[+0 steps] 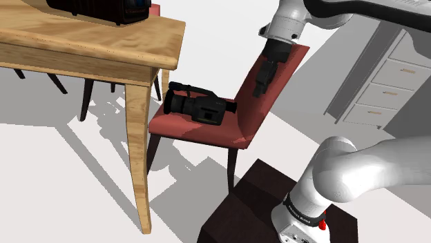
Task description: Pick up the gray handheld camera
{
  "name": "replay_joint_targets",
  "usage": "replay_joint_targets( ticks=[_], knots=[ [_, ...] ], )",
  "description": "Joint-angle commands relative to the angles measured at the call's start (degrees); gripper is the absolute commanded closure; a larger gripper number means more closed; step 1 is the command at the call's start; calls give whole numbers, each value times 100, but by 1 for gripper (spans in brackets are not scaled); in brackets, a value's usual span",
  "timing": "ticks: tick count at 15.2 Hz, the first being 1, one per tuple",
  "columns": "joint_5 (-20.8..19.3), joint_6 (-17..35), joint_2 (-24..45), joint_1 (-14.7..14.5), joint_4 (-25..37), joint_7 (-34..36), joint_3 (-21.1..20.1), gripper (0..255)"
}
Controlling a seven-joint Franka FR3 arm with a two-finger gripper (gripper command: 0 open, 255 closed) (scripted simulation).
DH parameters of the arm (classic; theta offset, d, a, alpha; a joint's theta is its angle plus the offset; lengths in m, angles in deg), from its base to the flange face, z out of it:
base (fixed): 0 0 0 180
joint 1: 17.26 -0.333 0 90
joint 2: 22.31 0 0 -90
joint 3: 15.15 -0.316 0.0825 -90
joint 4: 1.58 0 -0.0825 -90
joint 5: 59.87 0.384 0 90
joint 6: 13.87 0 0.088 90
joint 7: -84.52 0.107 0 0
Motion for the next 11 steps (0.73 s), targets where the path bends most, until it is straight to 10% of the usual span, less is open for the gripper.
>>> replay_joint_targets(
  ticks=[1,11],
  knots=[
    [0,0,0,0,0,0,0,0],
    [-413,1312,2014,-330,855,-1435,328,0]
  ],
)
